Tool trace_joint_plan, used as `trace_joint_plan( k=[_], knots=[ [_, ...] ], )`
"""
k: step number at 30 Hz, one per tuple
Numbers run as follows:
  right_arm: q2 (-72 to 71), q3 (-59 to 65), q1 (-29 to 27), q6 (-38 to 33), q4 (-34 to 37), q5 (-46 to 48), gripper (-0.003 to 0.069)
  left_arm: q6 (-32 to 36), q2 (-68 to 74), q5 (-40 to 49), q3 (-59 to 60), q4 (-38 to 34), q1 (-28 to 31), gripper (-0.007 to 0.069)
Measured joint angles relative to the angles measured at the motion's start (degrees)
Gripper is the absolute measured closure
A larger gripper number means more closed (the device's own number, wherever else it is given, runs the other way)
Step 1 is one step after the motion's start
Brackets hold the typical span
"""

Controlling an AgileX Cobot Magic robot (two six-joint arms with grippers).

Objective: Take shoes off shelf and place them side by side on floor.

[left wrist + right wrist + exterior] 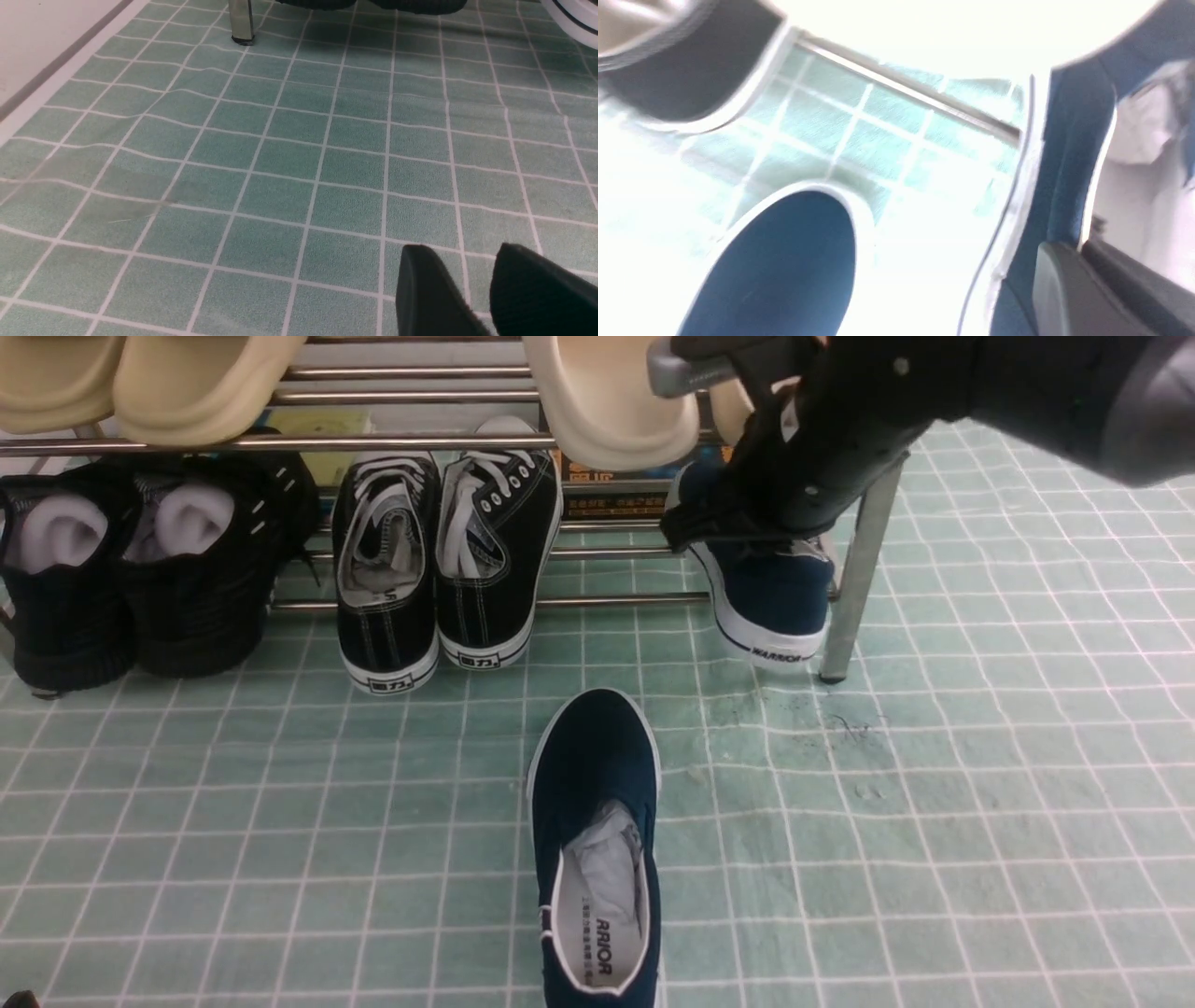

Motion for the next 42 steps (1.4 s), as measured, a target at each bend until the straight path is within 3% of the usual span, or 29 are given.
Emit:
trace_joint_plan(
  k=[11,21,27,32,42],
  knots=[
    [-9.9,0.5,6.2,-0.1,2.7,18.0,0.0631,0.0,0.0,0.0,0.0,0.0,0.0,0.0385],
    [-13.4,10.4,13.2,3.1,0.6,16.4,0.0631,0.0,0.0,0.0,0.0,0.0,0.0,0.0385],
    [-13.6,11.0,13.4,3.7,-3.4,14.5,0.0631,0.0,0.0,0.0,0.0,0.0,0.0,0.0385],
    [-13.6,11.0,13.4,-0.9,-6.6,15.1,0.0631,0.0,0.0,0.0,0.0,0.0,0.0,0.0385],
    [-7.8,12.1,13.4,-3.0,-4.5,15.5,0.0630,0.0,0.0,0.0,0.0,0.0,0.0,0.0385]
  ],
)
